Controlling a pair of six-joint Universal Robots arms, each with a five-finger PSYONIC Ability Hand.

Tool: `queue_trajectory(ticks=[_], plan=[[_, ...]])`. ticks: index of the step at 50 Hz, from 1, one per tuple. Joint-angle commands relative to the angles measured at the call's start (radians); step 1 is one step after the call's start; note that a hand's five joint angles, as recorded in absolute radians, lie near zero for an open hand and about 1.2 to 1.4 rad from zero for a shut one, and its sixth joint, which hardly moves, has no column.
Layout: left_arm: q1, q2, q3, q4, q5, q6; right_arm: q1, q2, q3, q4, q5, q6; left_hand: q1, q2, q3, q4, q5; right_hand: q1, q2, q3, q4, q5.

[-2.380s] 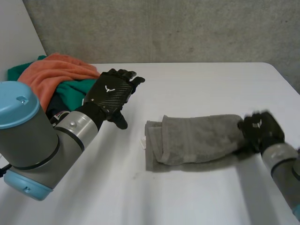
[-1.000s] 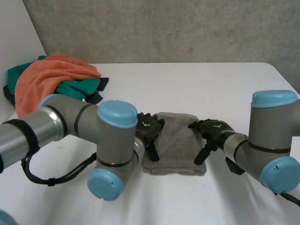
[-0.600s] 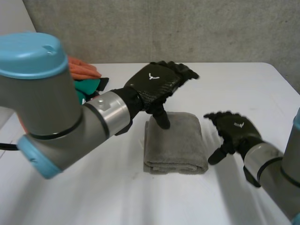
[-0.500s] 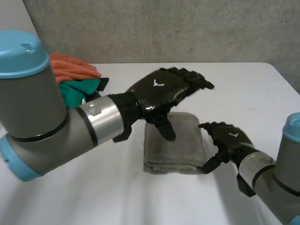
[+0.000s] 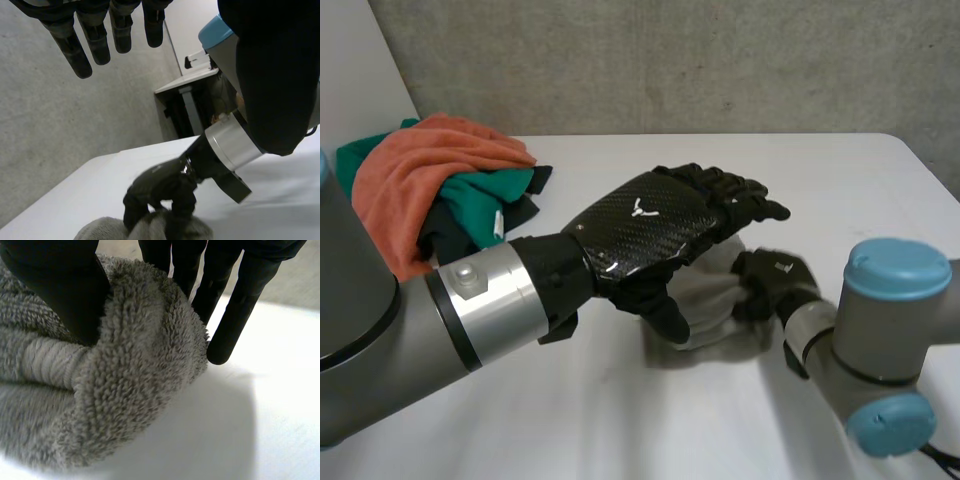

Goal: Fold the laundry.

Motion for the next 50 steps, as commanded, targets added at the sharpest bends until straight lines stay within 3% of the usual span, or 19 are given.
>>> queue_trajectory(ticks=[1,11,24,27,29,30,37,43,46,50], plan=[[0.004,0.012,0.018,0.0,-0.02,-0.004,-0.095,0.007,-0.151,0.004,0.033,-0.072,-0.012,-0.027,-0.032,-0.024,-0.042,0.402,0.29,0.287,0.205,0.326],[0.004,0.012,0.033,0.021,-0.02,-0.04,-0.338,0.267,-0.564,0.062,0.048,-0.198,-0.012,-0.027,-0.032,-0.024,-0.042,0.402,0.29,0.287,0.205,0.326],[0.005,0.004,0.034,0.075,-0.02,-0.115,-0.554,0.843,-1.56,0.482,0.045,-0.21,-0.012,-0.027,-0.032,-0.024,-0.042,0.402,0.29,0.287,0.205,0.326],[0.004,-0.002,0.033,0.077,-0.02,-0.115,-0.563,0.854,-1.561,0.478,0.037,-0.21,-0.012,-0.027,-0.032,-0.024,-0.042,0.402,0.29,0.287,0.205,0.326],[0.001,-0.004,0.034,0.078,-0.02,-0.115,-0.583,0.852,-1.544,0.473,0.04,-0.21,-0.012,-0.027,-0.032,-0.024,-0.042,-0.672,-0.785,-0.787,-0.869,-0.748],[0.001,-0.005,0.036,0.078,-0.02,-0.113,-0.589,0.851,-1.546,0.473,0.042,-0.21,-0.012,-0.027,-0.032,-0.024,-0.042,-0.819,-0.932,-0.935,-1.016,-0.896],[0.002,-0.012,0.053,0.077,-0.021,-0.115,-0.622,0.802,-1.538,0.49,0.014,-0.212,-0.012,-0.027,-0.032,-0.024,-0.042,-0.819,-0.932,-0.935,-1.016,-0.896],[-0.001,-0.004,0.05,0.077,-0.021,-0.118,-0.628,0.681,-1.428,0.594,-0.122,-0.274,-0.012,-0.027,-0.032,-0.024,-0.042,-0.819,-0.932,-0.935,-1.016,-0.896],[0.001,0.002,0.042,0.077,-0.021,-0.118,-0.628,0.642,-1.4,0.619,-0.078,-0.374,-0.012,-0.027,-0.032,-0.024,-0.042,-0.819,-0.932,-0.935,-1.016,-0.896],[0.002,0.007,0.041,0.077,-0.025,-0.118,-0.62,0.549,-1.342,0.589,0.14,-0.664,-0.012,-0.027,-0.032,-0.024,-0.042,-0.819,-0.932,-0.935,-1.016,-0.896]])
